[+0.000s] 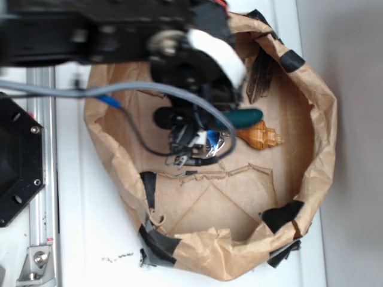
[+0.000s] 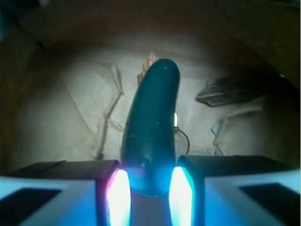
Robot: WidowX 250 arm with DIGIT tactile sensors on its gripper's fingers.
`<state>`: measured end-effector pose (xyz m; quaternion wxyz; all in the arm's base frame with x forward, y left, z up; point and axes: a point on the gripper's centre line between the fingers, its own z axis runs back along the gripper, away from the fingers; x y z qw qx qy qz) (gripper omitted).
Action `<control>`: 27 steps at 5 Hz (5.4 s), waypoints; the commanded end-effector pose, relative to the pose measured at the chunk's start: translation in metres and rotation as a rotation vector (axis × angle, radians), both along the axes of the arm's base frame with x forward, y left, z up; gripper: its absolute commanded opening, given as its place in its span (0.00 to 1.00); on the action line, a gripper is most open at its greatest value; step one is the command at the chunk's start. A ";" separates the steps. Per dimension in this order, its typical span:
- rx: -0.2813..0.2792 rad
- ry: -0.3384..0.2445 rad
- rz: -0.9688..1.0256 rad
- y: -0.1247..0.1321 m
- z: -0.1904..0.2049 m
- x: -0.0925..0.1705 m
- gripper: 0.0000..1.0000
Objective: Grab the plastic pickle.
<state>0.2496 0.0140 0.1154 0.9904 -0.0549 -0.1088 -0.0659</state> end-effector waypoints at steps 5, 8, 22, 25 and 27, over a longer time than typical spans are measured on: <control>-0.066 -0.020 0.649 0.028 -0.013 0.001 1.00; 0.006 -0.032 0.824 0.031 -0.020 0.009 1.00; 0.078 -0.083 0.251 0.002 -0.006 0.015 0.00; 0.037 -0.073 0.268 -0.020 0.025 -0.001 0.00; 0.043 -0.027 0.355 -0.015 0.007 0.011 0.00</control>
